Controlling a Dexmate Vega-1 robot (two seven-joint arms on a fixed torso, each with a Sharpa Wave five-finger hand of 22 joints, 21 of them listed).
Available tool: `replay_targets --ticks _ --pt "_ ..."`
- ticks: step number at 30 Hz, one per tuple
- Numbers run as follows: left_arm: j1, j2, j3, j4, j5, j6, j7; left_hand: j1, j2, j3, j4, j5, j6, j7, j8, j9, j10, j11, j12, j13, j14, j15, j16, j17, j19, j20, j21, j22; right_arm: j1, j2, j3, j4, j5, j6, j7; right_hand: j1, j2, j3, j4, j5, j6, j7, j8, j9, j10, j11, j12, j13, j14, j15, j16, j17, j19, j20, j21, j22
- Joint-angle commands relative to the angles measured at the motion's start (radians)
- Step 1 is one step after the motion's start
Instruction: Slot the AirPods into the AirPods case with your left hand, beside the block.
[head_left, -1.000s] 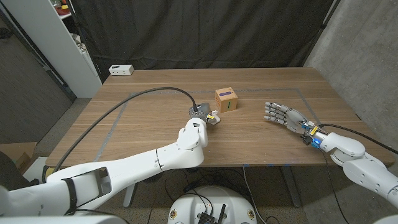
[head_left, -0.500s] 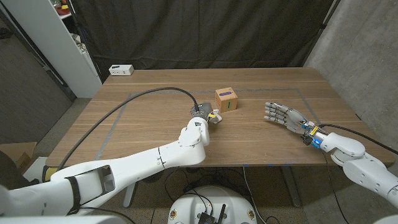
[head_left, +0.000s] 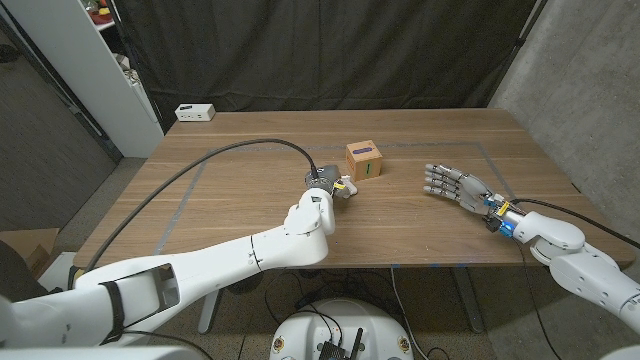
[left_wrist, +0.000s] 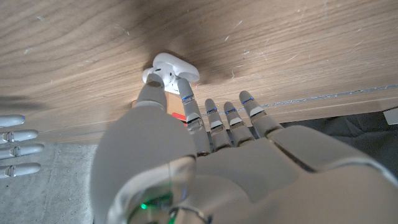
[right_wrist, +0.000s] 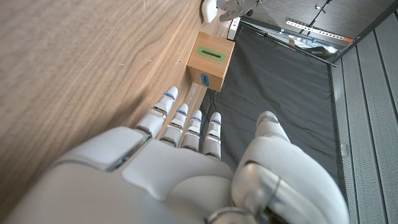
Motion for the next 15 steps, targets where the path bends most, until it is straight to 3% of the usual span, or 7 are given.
replay_targets --ticks 1,7,15 --pt "0.029 0.034 -0.028 -0.063 -0.021 -0.009 0.044 -0.012 -0.005 -0.005 -0.001 0.003 -0.015 -0.001 -0.009 -0.003 0.000 -0.001 0.000 0.002 0.011 0.005 0.006 0.003 0.003 0.009 -0.001 0.001 0.008 0.000 -0.010 -0.006 -0.010 -0.013 -0.012 -0.006 0.001 0.007 0.000 0.000 0.001 0.003 0.002 0.005 0.005 -0.002 0.007 0.004 0.008 -0.061 0.005 0.003 0.002 0.005 0.004 0.003" --pt "0.046 0.061 -0.038 -0.119 -0.014 -0.019 0.060 -0.017 -0.007 -0.007 -0.001 0.004 -0.034 -0.010 -0.024 -0.011 -0.003 0.002 -0.002 0.002 0.011 0.007 0.006 0.003 0.001 0.016 -0.002 0.001 0.009 0.000 -0.014 -0.015 -0.016 -0.015 -0.020 -0.006 0.001 0.008 -0.001 0.000 0.000 0.004 0.002 0.005 0.005 -0.002 0.007 0.004 0.008 -0.061 0.005 0.002 0.002 0.004 0.004 0.003" --pt "0.097 0.107 -0.088 -0.207 -0.006 -0.080 0.096 -0.030 -0.013 -0.011 -0.003 0.004 -0.122 -0.045 -0.077 -0.039 -0.009 0.011 -0.008 0.003 0.011 0.007 0.006 0.005 -0.001 0.021 -0.002 0.002 0.009 -0.002 -0.019 -0.030 -0.019 -0.028 -0.033 -0.007 0.001 0.010 -0.002 0.000 -0.003 0.006 0.001 0.005 0.005 0.007 0.006 0.004 0.009 -0.058 0.005 0.002 0.001 0.005 0.004 0.003"
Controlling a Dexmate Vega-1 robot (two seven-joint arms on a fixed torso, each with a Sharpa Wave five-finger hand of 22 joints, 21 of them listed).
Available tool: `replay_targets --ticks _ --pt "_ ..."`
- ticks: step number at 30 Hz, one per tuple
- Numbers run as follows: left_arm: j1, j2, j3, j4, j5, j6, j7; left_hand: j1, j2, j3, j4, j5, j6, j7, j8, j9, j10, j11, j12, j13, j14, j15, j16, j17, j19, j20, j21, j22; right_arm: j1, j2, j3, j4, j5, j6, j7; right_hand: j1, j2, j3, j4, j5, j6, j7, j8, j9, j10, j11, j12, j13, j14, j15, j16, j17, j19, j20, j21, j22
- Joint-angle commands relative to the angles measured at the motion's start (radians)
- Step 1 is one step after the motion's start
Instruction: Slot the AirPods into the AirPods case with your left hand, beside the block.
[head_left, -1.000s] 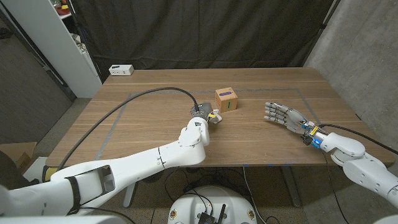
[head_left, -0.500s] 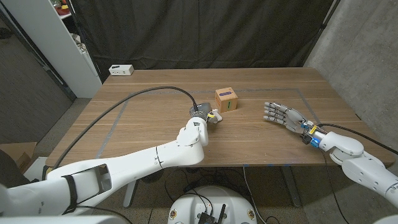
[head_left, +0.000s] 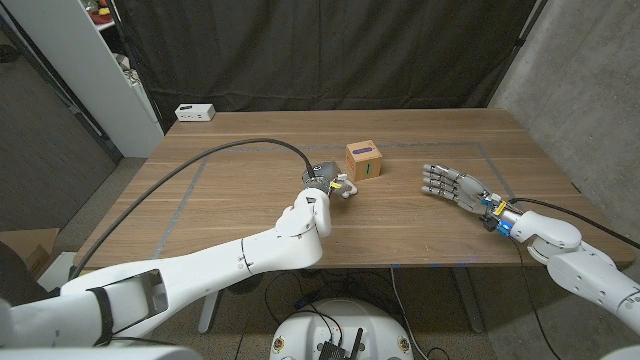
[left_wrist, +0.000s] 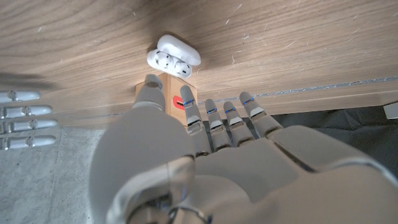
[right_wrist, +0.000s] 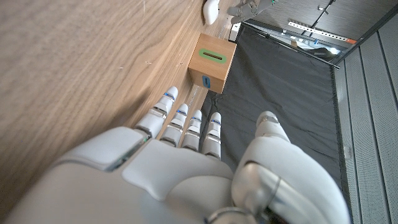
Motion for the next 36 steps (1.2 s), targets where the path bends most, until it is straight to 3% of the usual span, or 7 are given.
replay_targets --ticks 1,13,18,21,24,26,36 --pt "0.071 0.060 -0.066 -0.122 0.007 -0.075 0.057 -0.012 -0.003 -0.007 -0.001 0.005 -0.071 -0.030 -0.030 -0.017 -0.004 0.004 -0.004 0.005 0.004 0.000 0.005 0.005 0.004 0.009 -0.001 0.003 0.001 -0.002 -0.009 -0.020 -0.008 -0.014 -0.019 -0.008 0.001 0.011 -0.002 0.000 0.000 0.004 0.001 0.005 0.005 0.005 0.006 0.004 0.008 -0.058 0.004 0.002 0.001 0.005 0.004 0.003" --pt "0.225 0.150 -0.224 -0.160 0.006 -0.392 0.144 -0.005 0.032 0.014 -0.004 0.011 -0.119 -0.046 -0.030 -0.046 0.023 -0.013 0.007 0.011 0.031 -0.027 0.015 0.009 0.008 0.028 0.002 0.004 -0.017 -0.016 -0.001 -0.055 -0.012 -0.025 -0.049 -0.014 0.002 0.012 -0.001 0.000 -0.001 0.006 0.001 0.005 0.006 0.014 0.007 0.004 0.008 -0.057 0.004 0.003 0.002 0.004 0.004 0.003" --pt "0.259 0.198 -0.262 -0.161 0.043 -0.446 0.113 -0.003 0.036 0.020 -0.007 0.017 -0.231 -0.086 -0.048 -0.069 0.029 -0.024 0.010 0.020 0.041 -0.040 0.014 0.010 0.018 0.018 0.006 0.004 -0.023 -0.018 0.002 -0.060 -0.009 -0.027 -0.054 -0.014 0.002 0.013 -0.002 0.000 -0.001 0.006 0.001 0.005 0.004 0.005 0.005 0.004 0.009 -0.056 0.004 0.003 0.002 0.005 0.004 0.003" --pt "0.272 0.230 -0.281 -0.167 0.066 -0.453 0.066 -0.029 0.014 0.000 0.003 0.031 -0.335 -0.086 -0.046 -0.092 0.015 -0.019 0.005 0.028 0.035 -0.043 0.011 0.013 0.027 0.015 0.008 0.004 -0.027 -0.018 0.006 -0.066 -0.005 -0.029 -0.059 -0.013 0.003 0.015 -0.004 0.000 0.000 0.006 0.001 0.005 0.004 0.004 0.006 0.004 0.010 -0.058 0.004 0.002 0.002 0.005 0.004 0.003" --pt "0.285 0.258 -0.309 -0.170 0.071 -0.439 0.011 -0.061 -0.041 -0.052 0.016 0.085 -0.524 -0.104 -0.045 -0.136 -0.028 -0.029 -0.011 0.039 0.009 -0.052 0.008 0.016 0.028 0.005 0.006 0.004 -0.031 -0.018 0.011 -0.072 -0.005 -0.025 -0.067 -0.013 0.003 0.016 -0.004 0.000 0.000 0.007 0.001 0.005 0.004 0.004 0.006 0.004 0.013 -0.057 0.005 0.002 0.001 0.005 0.004 0.003" --pt "0.287 0.259 -0.317 -0.168 0.080 -0.432 -0.018 -0.070 -0.062 -0.075 0.020 0.112 -0.589 -0.105 -0.044 -0.152 -0.053 -0.029 -0.019 0.043 -0.014 -0.050 0.004 0.017 0.027 0.002 0.004 0.004 -0.032 -0.017 0.012 -0.074 -0.005 -0.026 -0.070 -0.013 0.003 0.016 -0.004 0.000 -0.001 0.007 0.001 0.005 0.008 0.004 0.007 0.004 0.013 -0.057 0.005 0.002 0.001 0.005 0.004 0.003" --pt "0.162 0.323 -0.326 -0.080 0.125 -0.564 -0.269 -0.102 -0.121 -0.150 0.036 0.206 -0.718 -0.121 -0.033 -0.198 -0.142 -0.028 -0.043 0.055 -0.083 -0.042 0.000 0.020 0.019 -0.010 0.000 0.005 -0.044 0.008 0.028 -0.080 -0.020 0.011 -0.118 -0.012 0.005 0.019 -0.007 0.000 0.004 0.008 0.003 0.005 0.008 0.005 0.007 0.004 0.015 -0.057 0.007 0.003 0.001 0.005 0.004 0.003"
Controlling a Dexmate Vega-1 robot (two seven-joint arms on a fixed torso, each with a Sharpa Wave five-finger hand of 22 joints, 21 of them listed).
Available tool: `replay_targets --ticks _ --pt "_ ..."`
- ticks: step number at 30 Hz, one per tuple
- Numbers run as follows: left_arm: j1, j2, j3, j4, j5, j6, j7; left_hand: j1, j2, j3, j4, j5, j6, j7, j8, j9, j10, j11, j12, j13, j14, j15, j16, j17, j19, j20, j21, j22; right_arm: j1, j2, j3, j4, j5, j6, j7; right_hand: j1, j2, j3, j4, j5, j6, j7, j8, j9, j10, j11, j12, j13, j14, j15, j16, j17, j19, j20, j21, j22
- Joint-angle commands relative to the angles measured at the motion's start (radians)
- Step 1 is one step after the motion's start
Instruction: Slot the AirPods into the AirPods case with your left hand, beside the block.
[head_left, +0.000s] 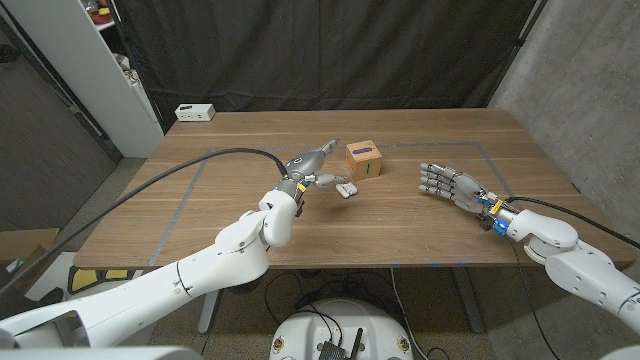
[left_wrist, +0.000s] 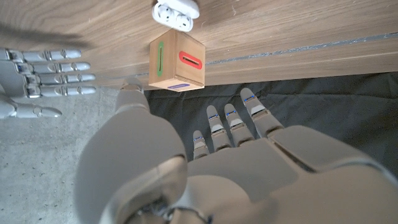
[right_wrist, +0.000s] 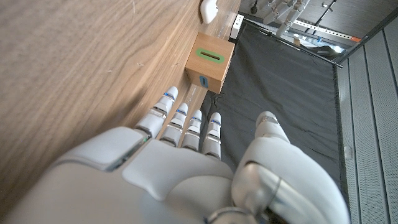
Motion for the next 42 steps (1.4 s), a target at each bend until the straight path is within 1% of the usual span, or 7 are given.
replay_targets --ticks 1,7,14,24,31,37,42 --pt "-0.102 0.076 -0.032 0.071 0.066 -0.130 -0.268 -0.002 -0.020 -0.024 0.002 0.036 -0.027 -0.004 0.010 -0.012 -0.031 0.009 -0.008 0.005 -0.028 -0.033 -0.004 0.003 -0.008 0.000 -0.002 0.005 -0.017 0.025 0.017 -0.011 -0.015 0.040 -0.050 -0.001 0.002 0.008 -0.002 0.000 0.004 0.004 0.003 0.005 0.003 0.000 0.007 0.004 0.010 -0.063 0.007 0.003 0.001 0.005 0.004 0.003" --pt "-0.192 0.084 -0.027 0.125 0.137 -0.235 -0.412 0.019 -0.023 -0.042 -0.004 0.086 -0.007 -0.004 0.029 -0.027 -0.089 0.027 -0.017 0.010 -0.081 -0.009 -0.007 0.003 -0.036 0.005 -0.010 0.006 -0.036 0.044 0.026 -0.015 -0.034 0.078 -0.084 -0.003 0.002 0.008 -0.002 0.000 0.006 0.005 0.004 0.005 0.004 -0.003 0.007 0.004 0.011 -0.063 0.008 0.004 0.001 0.009 0.004 0.003" --pt "-0.287 0.070 -0.025 0.211 0.199 -0.436 -0.525 0.068 -0.022 -0.060 -0.021 0.141 0.078 -0.005 0.055 -0.037 -0.156 0.047 -0.021 0.015 -0.151 0.022 -0.009 0.001 -0.082 0.017 -0.020 0.004 -0.049 0.039 0.029 -0.037 -0.049 0.073 -0.109 -0.002 0.002 0.009 -0.003 0.000 0.006 0.007 0.004 0.005 0.005 -0.002 0.007 0.004 0.013 -0.065 0.009 0.004 0.001 0.010 0.004 0.003" --pt "-0.388 0.032 -0.034 0.283 0.242 -0.681 -0.682 0.152 0.001 -0.086 -0.039 0.207 0.336 -0.004 0.131 -0.033 -0.179 0.053 -0.004 0.011 -0.201 0.026 -0.004 -0.004 -0.111 0.016 -0.018 0.000 -0.032 0.038 0.011 -0.033 -0.049 0.047 -0.098 -0.003 0.003 0.010 -0.005 0.000 0.005 0.007 0.003 0.005 0.004 -0.003 0.007 0.004 0.012 -0.064 0.009 0.005 0.000 0.013 0.004 0.003" --pt "-0.402 0.007 -0.057 0.311 0.258 -0.757 -0.722 0.164 -0.001 -0.093 -0.042 0.214 0.357 -0.005 0.133 -0.034 -0.190 0.062 -0.006 0.009 -0.219 0.034 -0.007 -0.005 -0.117 0.015 -0.019 0.000 0.000 0.037 -0.003 -0.022 -0.046 0.023 -0.082 -0.003 0.004 0.011 -0.005 0.000 0.004 0.006 0.002 0.005 0.002 -0.004 0.006 0.004 0.011 -0.063 0.009 0.006 0.000 0.014 0.004 0.003" --pt "-0.399 -0.034 -0.063 0.396 0.253 -0.821 -0.662 0.181 0.001 -0.105 -0.043 0.224 0.409 -0.004 0.143 -0.033 -0.161 0.058 0.009 0.005 -0.203 0.024 0.003 -0.007 -0.114 0.014 -0.015 0.000 0.022 0.039 -0.011 -0.012 -0.045 0.012 -0.074 -0.004 0.004 0.011 -0.006 -0.001 0.004 0.006 0.002 0.005 0.002 -0.003 0.005 0.003 0.010 -0.063 0.009 0.006 -0.001 0.015 0.004 0.003" --pt "-0.417 -0.066 -0.045 0.458 0.258 -0.863 -0.658 0.185 0.003 -0.109 -0.043 0.227 0.428 -0.005 0.147 -0.033 -0.150 0.053 0.014 0.004 -0.194 0.016 0.006 -0.007 -0.109 0.013 -0.012 0.000 0.013 0.034 -0.006 -0.016 -0.041 0.007 -0.085 -0.005 0.002 0.010 -0.006 -0.001 0.003 0.007 0.002 0.005 0.001 -0.003 0.005 0.003 0.010 -0.064 0.010 0.006 -0.001 0.016 0.004 0.003"
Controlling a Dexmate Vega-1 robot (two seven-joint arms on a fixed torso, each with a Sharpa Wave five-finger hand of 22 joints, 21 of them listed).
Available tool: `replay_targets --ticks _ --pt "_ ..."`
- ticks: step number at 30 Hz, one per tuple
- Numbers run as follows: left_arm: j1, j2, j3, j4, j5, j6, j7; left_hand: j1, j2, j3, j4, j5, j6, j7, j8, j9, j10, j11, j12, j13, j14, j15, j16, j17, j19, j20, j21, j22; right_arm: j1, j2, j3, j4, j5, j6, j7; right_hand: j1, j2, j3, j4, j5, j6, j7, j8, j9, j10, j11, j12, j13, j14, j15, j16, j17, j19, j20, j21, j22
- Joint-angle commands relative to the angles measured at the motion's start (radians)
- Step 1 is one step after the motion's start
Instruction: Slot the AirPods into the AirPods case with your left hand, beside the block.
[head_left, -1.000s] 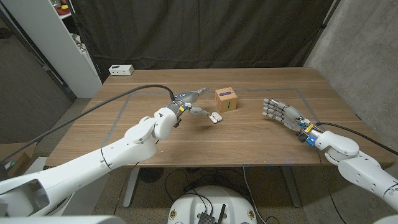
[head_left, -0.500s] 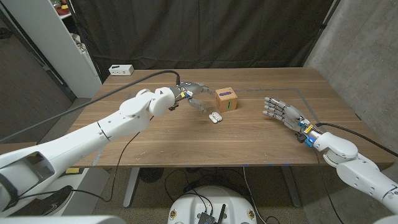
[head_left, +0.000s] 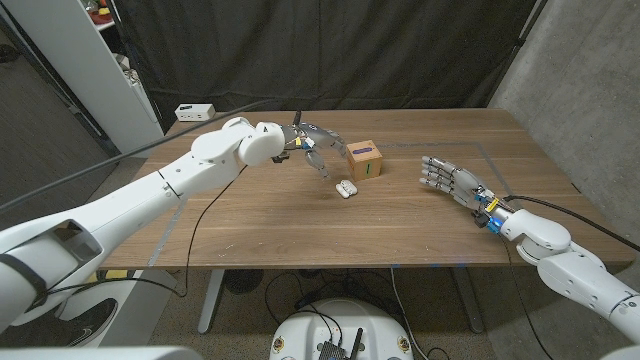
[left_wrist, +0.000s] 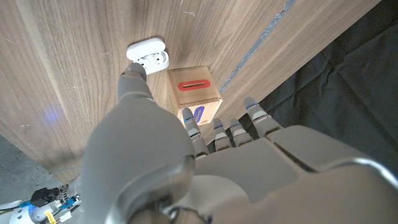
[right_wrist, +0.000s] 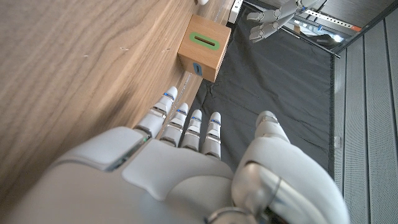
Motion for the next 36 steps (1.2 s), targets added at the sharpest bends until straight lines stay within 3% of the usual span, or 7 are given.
replay_targets --ticks 1,13,24,36 --pt "-0.038 -0.071 0.008 0.140 0.008 -0.136 0.011 0.019 0.001 -0.009 -0.001 0.010 0.021 -0.001 0.009 0.003 0.011 -0.005 0.007 0.001 0.006 -0.006 0.005 0.000 0.006 -0.006 0.004 0.002 0.010 -0.005 -0.003 0.004 0.006 -0.020 -0.004 -0.005 0.002 0.006 -0.002 -0.001 0.002 0.005 0.002 0.005 0.001 -0.004 0.005 0.003 0.007 -0.060 0.010 0.001 0.004 0.010 0.004 0.003" --pt "-0.079 -0.107 0.035 0.235 -0.019 -0.228 0.002 0.029 0.006 -0.029 0.004 0.018 0.113 0.000 0.032 0.007 0.026 -0.010 0.014 -0.004 0.018 -0.015 0.006 -0.001 0.009 -0.006 0.006 0.002 0.002 -0.008 0.001 0.004 0.017 -0.041 -0.016 -0.004 0.001 0.007 -0.005 -0.001 0.001 0.005 0.002 0.005 0.003 -0.005 0.006 0.003 0.007 -0.059 0.010 0.001 0.004 0.011 0.004 0.003" --pt "-0.085 -0.122 0.052 0.284 0.001 -0.251 0.030 0.030 0.007 -0.044 0.008 0.021 0.163 0.000 0.048 0.016 0.035 -0.011 0.018 -0.007 0.026 -0.019 0.006 -0.001 0.014 -0.007 0.008 0.003 0.014 -0.002 -0.009 0.003 0.015 -0.058 -0.024 -0.005 0.003 0.008 -0.005 -0.001 -0.001 0.004 0.001 0.004 0.001 -0.006 0.005 0.003 0.005 -0.060 0.010 0.002 0.004 0.012 0.004 0.003" --pt "-0.101 -0.134 0.075 0.329 0.007 -0.275 0.032 0.032 0.007 -0.057 0.011 0.022 0.134 0.004 0.029 0.018 0.030 -0.009 0.017 -0.009 0.023 -0.018 0.004 -0.001 0.013 -0.008 0.008 0.003 -0.006 -0.007 -0.002 -0.029 0.011 -0.071 -0.061 -0.006 0.006 0.010 -0.005 0.000 -0.005 0.003 0.000 0.005 -0.003 -0.007 0.003 0.003 0.001 -0.059 0.009 0.002 0.004 0.011 0.005 0.003"
